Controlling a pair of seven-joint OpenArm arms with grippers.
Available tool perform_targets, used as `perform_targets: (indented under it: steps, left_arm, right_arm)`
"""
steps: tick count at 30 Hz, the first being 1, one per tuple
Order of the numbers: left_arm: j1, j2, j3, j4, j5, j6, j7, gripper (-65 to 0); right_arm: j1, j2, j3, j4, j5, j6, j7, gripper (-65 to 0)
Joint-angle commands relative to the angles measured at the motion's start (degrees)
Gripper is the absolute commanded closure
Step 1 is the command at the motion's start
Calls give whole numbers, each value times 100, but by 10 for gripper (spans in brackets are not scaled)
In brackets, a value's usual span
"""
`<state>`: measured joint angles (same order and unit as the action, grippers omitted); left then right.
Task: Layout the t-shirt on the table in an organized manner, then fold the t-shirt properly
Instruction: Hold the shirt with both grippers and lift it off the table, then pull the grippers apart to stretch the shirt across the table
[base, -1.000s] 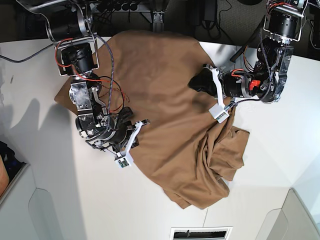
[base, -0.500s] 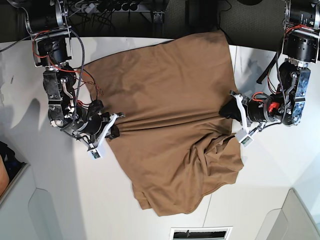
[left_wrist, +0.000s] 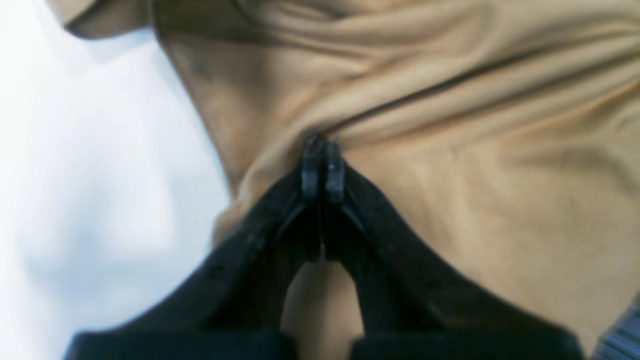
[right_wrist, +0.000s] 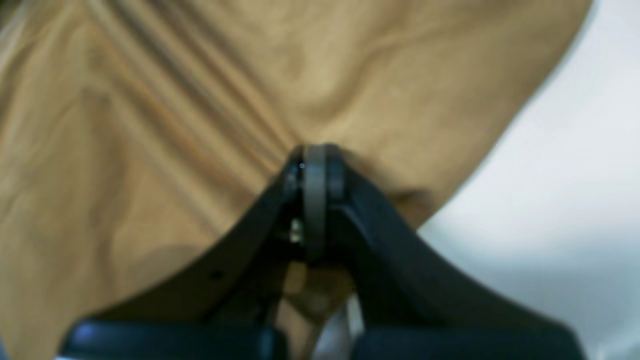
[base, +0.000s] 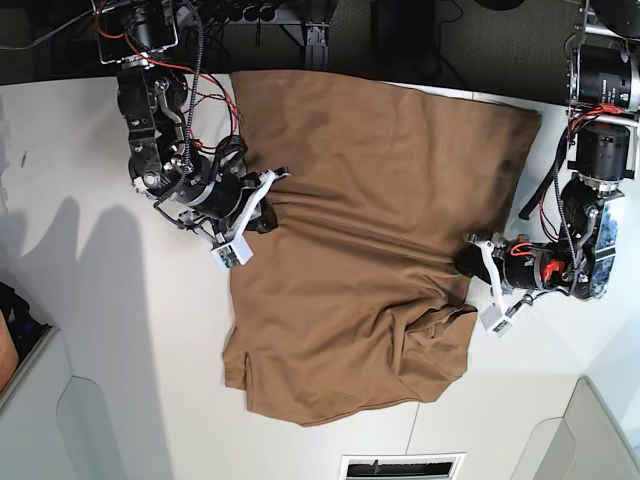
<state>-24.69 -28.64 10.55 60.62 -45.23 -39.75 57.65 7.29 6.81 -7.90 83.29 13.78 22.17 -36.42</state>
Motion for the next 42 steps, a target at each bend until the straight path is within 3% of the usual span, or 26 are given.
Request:
perform_targets:
  steps: [1,11,18,22,28,36,42]
  left_arm:
    - [-216,-201,-44,243,-446,-25,4,-21]
    - [380,-870,-44,1711,-2334,-25,1244,-21]
    - [1550,-848,-44,2218,-2450,-25,1327,-20]
    - [2020,-850,-44,2214,-2081,-25,1176,-20]
    - [2142,-855,-44,2052,-765,-25,649,-20]
    - [1615,-850,-44,824,260,-25,-433,-20]
    - [750,-850,-44,-149,424,-25,-516,-20]
  right_arm:
    - [184,-15,87,103,-35,-79,199,0]
    - [1462,-37,315,-608,-374,-293,573,0]
    - [2601,-236,302,-2450,-452,-125,859,0]
    - [2715,-302,295,-2959,-763,-24,903,0]
    - [2542,-125,295,-3067,-855,39,807,0]
    - [1991,94,297,-2662,-48,136,264,0]
    - [1075,81,295,-1392,378,164,-31,0]
